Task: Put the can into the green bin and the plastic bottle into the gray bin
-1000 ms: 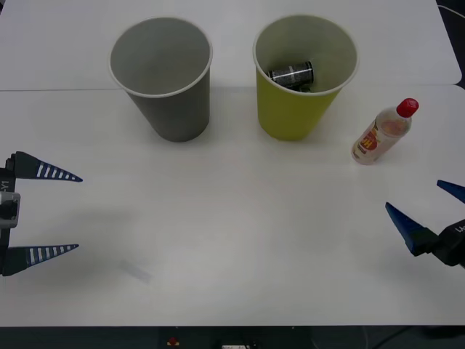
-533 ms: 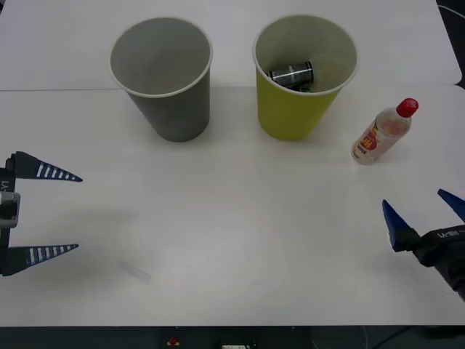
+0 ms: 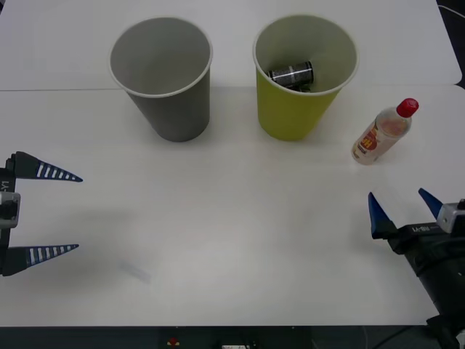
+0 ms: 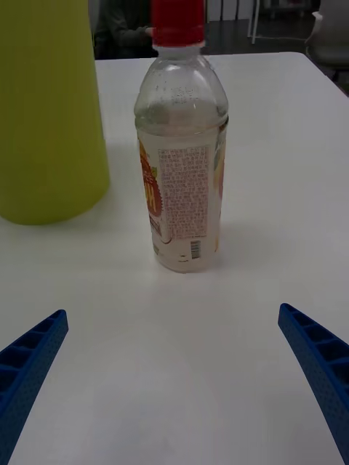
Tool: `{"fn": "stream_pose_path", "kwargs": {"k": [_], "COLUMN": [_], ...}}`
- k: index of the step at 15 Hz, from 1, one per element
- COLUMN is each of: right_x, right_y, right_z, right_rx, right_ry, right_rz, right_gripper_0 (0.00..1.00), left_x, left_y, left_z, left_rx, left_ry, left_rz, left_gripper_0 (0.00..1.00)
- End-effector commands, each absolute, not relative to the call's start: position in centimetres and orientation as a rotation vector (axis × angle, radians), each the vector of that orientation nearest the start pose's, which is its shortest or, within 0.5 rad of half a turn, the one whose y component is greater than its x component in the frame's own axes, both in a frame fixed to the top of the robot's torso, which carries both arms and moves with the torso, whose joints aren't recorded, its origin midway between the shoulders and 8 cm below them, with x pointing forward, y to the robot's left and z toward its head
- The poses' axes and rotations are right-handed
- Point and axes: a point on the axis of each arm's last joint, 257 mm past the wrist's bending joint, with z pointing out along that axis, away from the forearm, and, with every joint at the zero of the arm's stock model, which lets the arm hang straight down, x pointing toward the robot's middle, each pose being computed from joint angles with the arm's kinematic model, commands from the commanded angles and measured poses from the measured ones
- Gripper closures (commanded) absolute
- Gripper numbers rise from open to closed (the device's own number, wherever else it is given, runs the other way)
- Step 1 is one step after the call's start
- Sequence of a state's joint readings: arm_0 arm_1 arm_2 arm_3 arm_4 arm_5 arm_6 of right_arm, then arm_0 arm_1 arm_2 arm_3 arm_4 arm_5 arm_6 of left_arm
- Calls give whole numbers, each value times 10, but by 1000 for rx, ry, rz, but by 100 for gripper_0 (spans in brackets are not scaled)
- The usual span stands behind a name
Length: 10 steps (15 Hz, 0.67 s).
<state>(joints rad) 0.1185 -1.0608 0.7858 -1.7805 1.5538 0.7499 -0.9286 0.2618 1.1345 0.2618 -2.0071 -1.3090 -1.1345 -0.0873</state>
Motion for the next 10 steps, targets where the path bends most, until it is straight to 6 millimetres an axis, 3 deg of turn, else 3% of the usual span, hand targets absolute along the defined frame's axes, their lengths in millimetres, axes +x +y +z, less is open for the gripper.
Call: {"fn": "stream_pose_path", "kwargs": {"k": [1, 10], "right_x": [434, 479], "right_y": [-330, -330], "right_z": [-265, -262], "right_rx": [-43, -19], "right_ry": [1617, 1563], "right_rz": [88, 51], "right_gripper_0": [0, 0], "left_x": [341, 341], "left_y": [286, 286], "left_z": [-167, -167], "left_rx": [1762, 1762], "left_ry": [1444, 1444], "left_rz": [-118, -118], "left_gripper_0": [0, 0]}}
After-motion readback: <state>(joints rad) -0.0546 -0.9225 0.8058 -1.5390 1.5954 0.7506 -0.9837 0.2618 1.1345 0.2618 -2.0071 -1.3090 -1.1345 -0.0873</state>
